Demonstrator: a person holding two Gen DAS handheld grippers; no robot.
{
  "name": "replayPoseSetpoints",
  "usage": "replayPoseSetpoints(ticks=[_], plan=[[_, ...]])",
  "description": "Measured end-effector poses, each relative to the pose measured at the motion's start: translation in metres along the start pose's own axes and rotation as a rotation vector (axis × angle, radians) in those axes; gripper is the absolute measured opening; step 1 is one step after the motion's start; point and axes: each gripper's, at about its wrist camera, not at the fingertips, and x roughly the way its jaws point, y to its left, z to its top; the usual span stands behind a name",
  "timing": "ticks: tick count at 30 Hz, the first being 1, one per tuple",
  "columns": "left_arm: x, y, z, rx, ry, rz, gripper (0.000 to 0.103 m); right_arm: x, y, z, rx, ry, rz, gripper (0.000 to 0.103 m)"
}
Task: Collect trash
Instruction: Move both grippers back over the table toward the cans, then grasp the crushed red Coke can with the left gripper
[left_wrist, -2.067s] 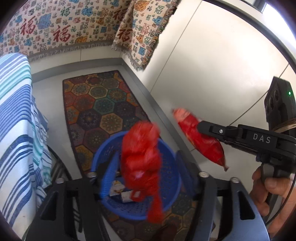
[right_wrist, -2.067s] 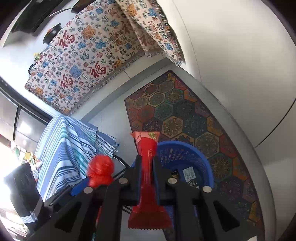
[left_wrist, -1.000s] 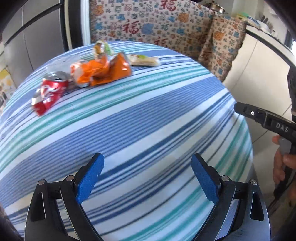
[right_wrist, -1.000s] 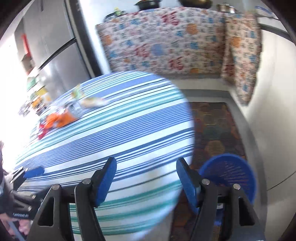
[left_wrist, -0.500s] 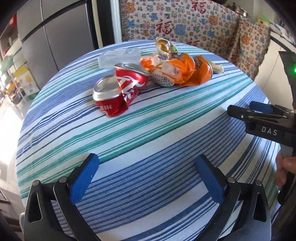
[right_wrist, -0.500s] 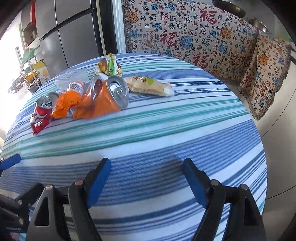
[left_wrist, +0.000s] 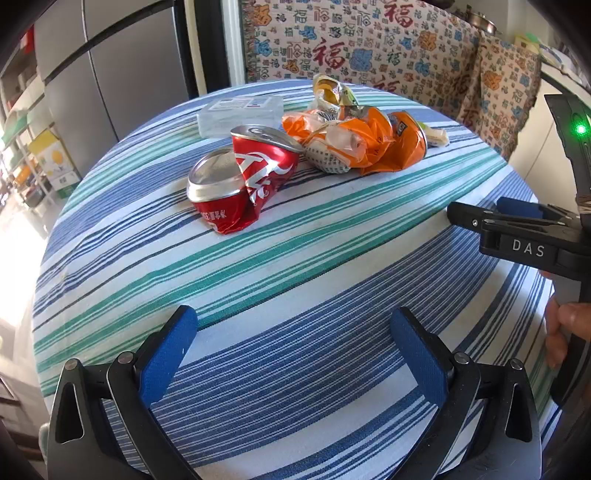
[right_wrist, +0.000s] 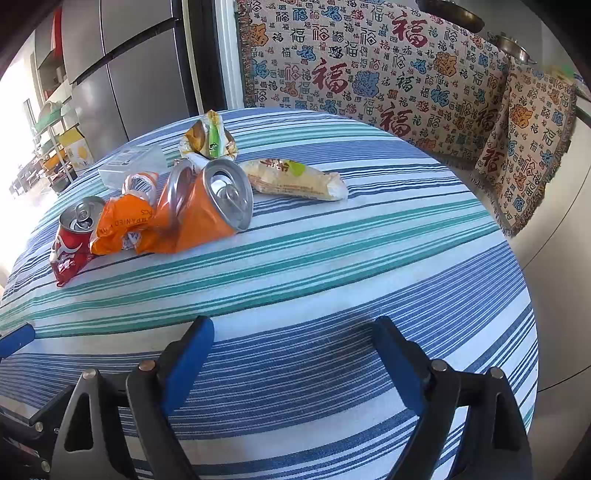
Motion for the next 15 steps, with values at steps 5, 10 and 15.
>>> replayPoseSetpoints(ticks=[5,10,15], plan=[[-0.002,-0.001,-0.002,-0.002,-0.001,-0.007,0.103,0.000,0.000,0.000,0.000,0.000,0.001,0.090],[-0.001,0.015,0.002,0.026,0.021,-0.020,0.103,0.001,-0.001,0.000,0.002,0.001,-0.001,0.091],[0.014,0.056,0.033,-0.019,0.043,-0.124,0.102,0.001,-0.001,-0.001,0.003,0.001,0.001,0.092]])
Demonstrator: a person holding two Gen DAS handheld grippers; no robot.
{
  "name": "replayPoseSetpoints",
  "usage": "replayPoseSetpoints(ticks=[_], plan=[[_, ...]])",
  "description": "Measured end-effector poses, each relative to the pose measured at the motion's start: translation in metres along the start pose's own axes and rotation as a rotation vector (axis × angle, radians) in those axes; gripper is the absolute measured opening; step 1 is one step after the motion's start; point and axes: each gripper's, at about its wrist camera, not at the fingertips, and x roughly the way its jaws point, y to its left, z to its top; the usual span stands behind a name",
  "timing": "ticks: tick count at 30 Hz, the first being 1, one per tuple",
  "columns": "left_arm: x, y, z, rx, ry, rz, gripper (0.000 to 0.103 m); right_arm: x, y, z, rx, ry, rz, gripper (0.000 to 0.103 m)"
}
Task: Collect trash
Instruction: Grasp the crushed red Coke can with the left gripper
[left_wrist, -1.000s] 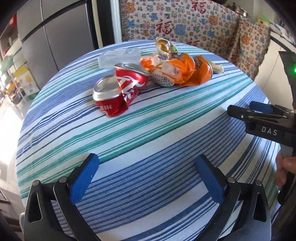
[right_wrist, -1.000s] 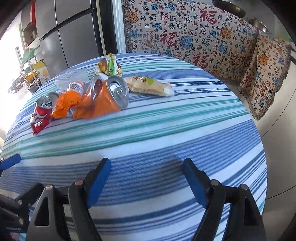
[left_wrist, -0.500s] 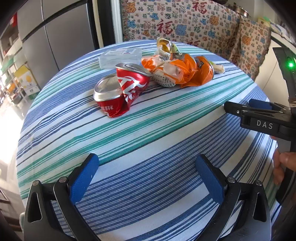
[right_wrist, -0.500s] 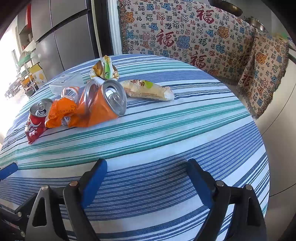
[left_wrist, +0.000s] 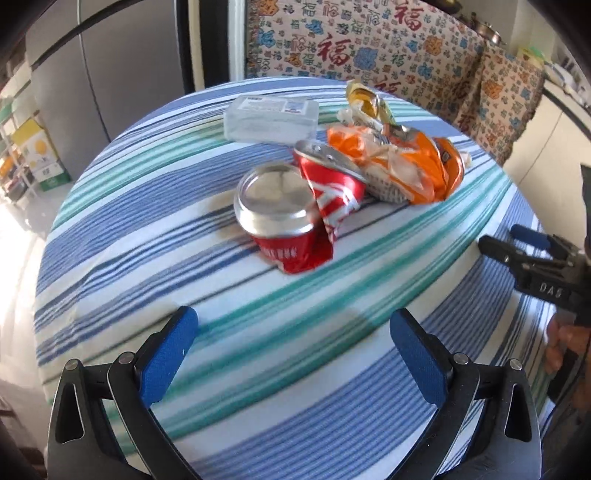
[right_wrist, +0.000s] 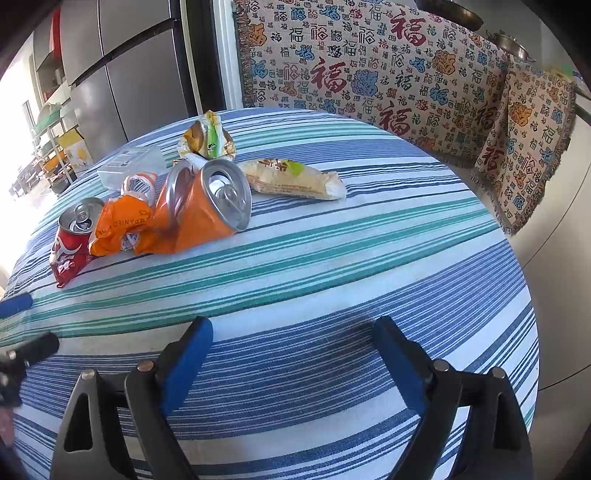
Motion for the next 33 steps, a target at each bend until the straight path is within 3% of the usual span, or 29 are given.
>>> replayPoseSetpoints(ticks=[3,8,11,13,15,19,25,29,33], plan=[[0.008,0.008,0.019,0.025,0.000,-0.060,0.102,0.000,-0.001,0.000,0.000,0.000,0.000,0.092],[0.024,0.000,0.033,0.088,-0.054,-0.045,0.103,-0.001,-0.001,0.000,0.000,0.000,0.000,0.092],[0.027,-0.010,0.040,0.105,-0.067,-0.095,0.102,-0.001,-0.001,0.000,0.000,0.000,0.001,0.092],[0.026,-0.015,0.041,0.119,-0.074,-0.084,0.096,-0.001,-0.001,-0.001,0.000,-0.001,0.001,0.092],[0.028,-0.016,0.042,0.123,-0.077,-0.070,0.080,-0.001,-0.001,-0.001,0.000,-0.001,0.001,0.092],[0.023,-0.008,0.040,0.072,-0.092,-0.092,0.070,-0.001,-0.001,-0.001,0.000,-0.001,0.001,0.092],[0.005,-0.012,0.017,0.002,-0.031,-0.122,0.071,-0.002,0.000,-0.001,-0.001,-0.001,0.001,0.092],[-0.003,-0.023,0.003,0.075,-0.001,-0.114,0.094,-0.002,-0.001,-0.001,-0.001,-0.001,0.001,0.092],[0.003,-0.022,0.009,0.084,-0.005,-0.097,0.098,-0.002,-0.001,-0.001,-0.001,-0.002,0.001,0.092]])
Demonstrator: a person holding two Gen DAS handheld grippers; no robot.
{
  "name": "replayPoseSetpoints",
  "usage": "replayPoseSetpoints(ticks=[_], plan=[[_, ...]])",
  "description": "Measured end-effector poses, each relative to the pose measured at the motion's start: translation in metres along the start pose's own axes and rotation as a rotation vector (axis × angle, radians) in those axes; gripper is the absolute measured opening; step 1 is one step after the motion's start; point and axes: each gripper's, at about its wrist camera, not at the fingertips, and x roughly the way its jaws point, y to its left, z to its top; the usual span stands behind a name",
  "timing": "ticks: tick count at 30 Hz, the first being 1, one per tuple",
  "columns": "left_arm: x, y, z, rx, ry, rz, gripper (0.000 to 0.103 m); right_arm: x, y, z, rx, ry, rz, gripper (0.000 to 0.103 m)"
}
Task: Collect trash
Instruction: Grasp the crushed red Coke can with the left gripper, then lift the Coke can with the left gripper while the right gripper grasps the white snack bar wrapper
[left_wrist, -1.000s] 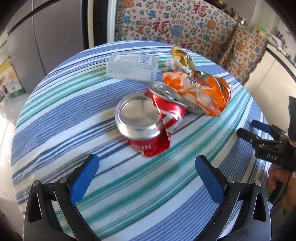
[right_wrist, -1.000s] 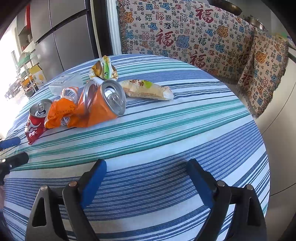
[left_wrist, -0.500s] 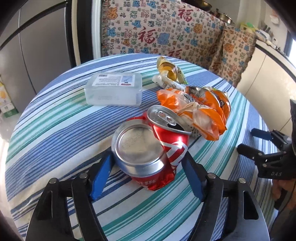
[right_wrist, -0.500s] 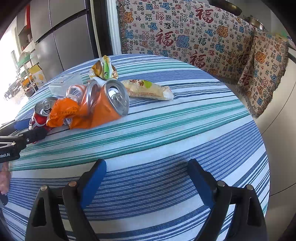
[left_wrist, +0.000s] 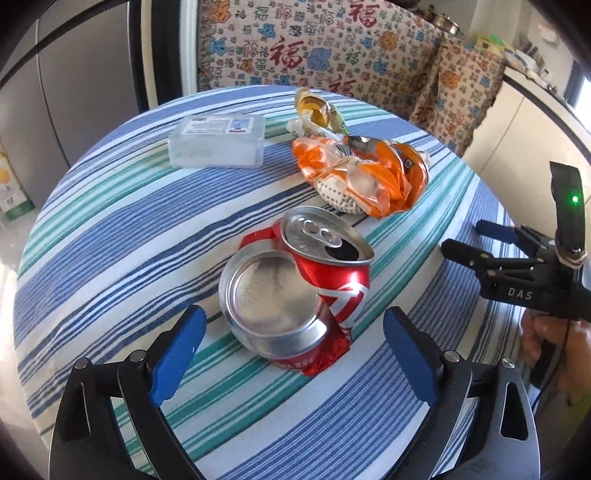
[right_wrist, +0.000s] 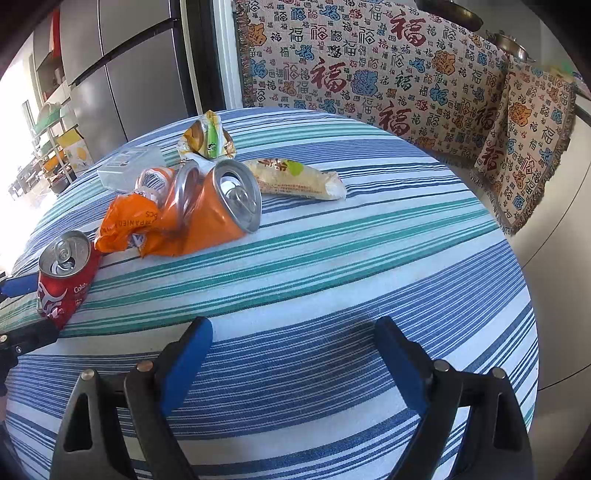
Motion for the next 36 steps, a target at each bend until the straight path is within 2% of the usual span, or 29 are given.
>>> replayPoseSetpoints(ticks=[3,5,7,8,9,11,14,19,22,24,28,30,32,33,36], plan=[[0.008,0.005,0.012,-0.022,-0.015,0.013,0.098,0.000,0.000,0.000,0.000,0.000,0.000,0.092],[0.009,0.005,0.015,-0.025,-0.031,-0.012,0.097,0.000,0.000,0.000,0.000,-0.001,0.000,0.092],[0.006,0.004,0.016,-0.025,-0.045,-0.042,0.092,0.000,0.000,0.000,0.000,-0.001,0.000,0.092],[0.005,0.004,0.017,-0.021,-0.048,-0.053,0.086,0.000,0.000,-0.001,0.000,-0.001,0.001,0.092],[0.005,0.003,0.016,-0.019,-0.053,-0.054,0.085,0.000,-0.001,-0.001,0.001,-0.001,0.002,0.092],[0.001,0.000,0.016,-0.001,-0.076,-0.018,0.085,-0.001,-0.003,-0.001,0.008,-0.006,0.014,0.092],[-0.005,0.004,0.016,-0.031,-0.097,0.015,0.085,-0.008,-0.018,-0.002,0.066,-0.035,0.110,0.091],[-0.005,0.019,0.018,-0.127,-0.079,0.017,0.085,-0.003,-0.040,0.026,0.050,-0.035,0.081,0.089],[-0.002,0.023,0.017,-0.157,-0.074,0.023,0.085,0.012,-0.040,0.057,-0.031,-0.014,0.066,0.089],[-0.003,0.024,0.016,-0.167,-0.077,0.023,0.085,0.026,-0.030,0.074,-0.133,0.017,0.051,0.089],[-0.001,0.023,0.016,-0.161,-0.075,0.036,0.085,0.048,-0.015,0.091,-0.293,0.048,0.017,0.087],[0.001,0.021,0.016,-0.153,-0.071,0.044,0.085,0.054,-0.010,0.097,-0.339,0.058,0.034,0.079],[0.001,0.019,0.016,-0.142,-0.068,0.051,0.085,0.058,-0.007,0.101,-0.355,0.095,0.098,0.061],[0.001,0.018,0.016,-0.137,-0.068,0.053,0.085,0.058,-0.006,0.103,-0.359,0.116,0.109,0.043],[0.000,0.018,0.017,-0.134,-0.069,0.054,0.085,0.047,-0.013,0.101,-0.332,0.152,0.116,0.029]])
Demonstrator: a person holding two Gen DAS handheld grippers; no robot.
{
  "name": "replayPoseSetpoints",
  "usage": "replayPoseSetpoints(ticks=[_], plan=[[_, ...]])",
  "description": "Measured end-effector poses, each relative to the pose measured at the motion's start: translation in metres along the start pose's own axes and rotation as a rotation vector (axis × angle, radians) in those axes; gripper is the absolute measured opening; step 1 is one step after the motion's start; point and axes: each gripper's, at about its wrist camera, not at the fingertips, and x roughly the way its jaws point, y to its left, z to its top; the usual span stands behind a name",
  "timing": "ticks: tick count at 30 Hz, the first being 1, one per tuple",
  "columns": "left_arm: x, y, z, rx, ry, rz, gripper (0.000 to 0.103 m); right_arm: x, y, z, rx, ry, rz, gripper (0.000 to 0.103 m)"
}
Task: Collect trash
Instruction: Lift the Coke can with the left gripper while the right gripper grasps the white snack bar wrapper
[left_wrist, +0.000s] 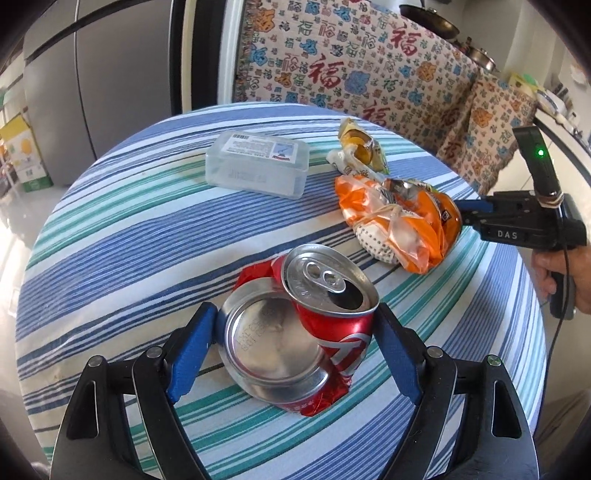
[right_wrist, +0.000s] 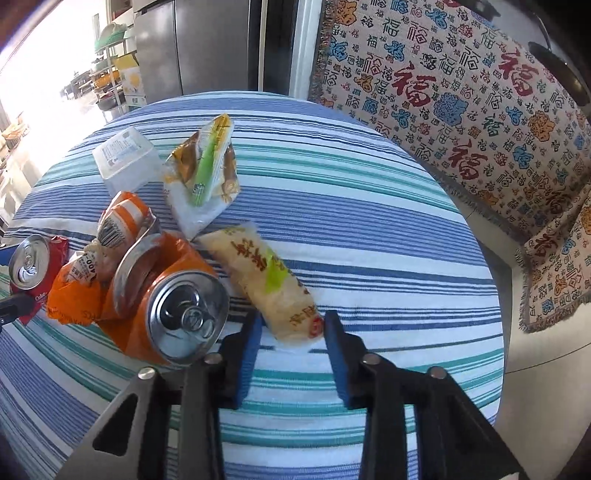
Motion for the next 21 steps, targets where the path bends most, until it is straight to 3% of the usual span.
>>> replayPoseSetpoints(ticks=[4,7,9,11,13,17,21], plan=[[-0.002,0.000,0.000,-0.007,0.001,-0.004,0.085,-0.019,-0.021,-0.033,0.141,0.048,-0.005,0.028],[-0.001,-0.001,-0.001,0.000,0.008,-0.009,0.085,-0.036,-0.035,-0.067,0.299,0.100,0.091,0.029],[0.000,-0.004,-0.003,0.010,0.014,-0.004,0.085,-0.045,-0.033,-0.082,0.336,0.128,0.151,0.031],[0.002,-0.006,-0.005,0.018,0.018,-0.005,0.085,-0.054,-0.029,-0.093,0.355,0.140,0.207,0.042],[0.001,-0.008,-0.006,0.028,0.019,-0.007,0.085,-0.063,-0.027,-0.095,0.344,0.126,0.217,0.047],[-0.002,-0.009,-0.009,0.044,0.023,-0.023,0.085,-0.070,-0.019,-0.077,0.185,0.065,0.112,0.050],[-0.004,-0.011,-0.009,0.054,0.022,-0.036,0.085,-0.051,-0.013,-0.057,0.083,0.082,0.108,0.053]])
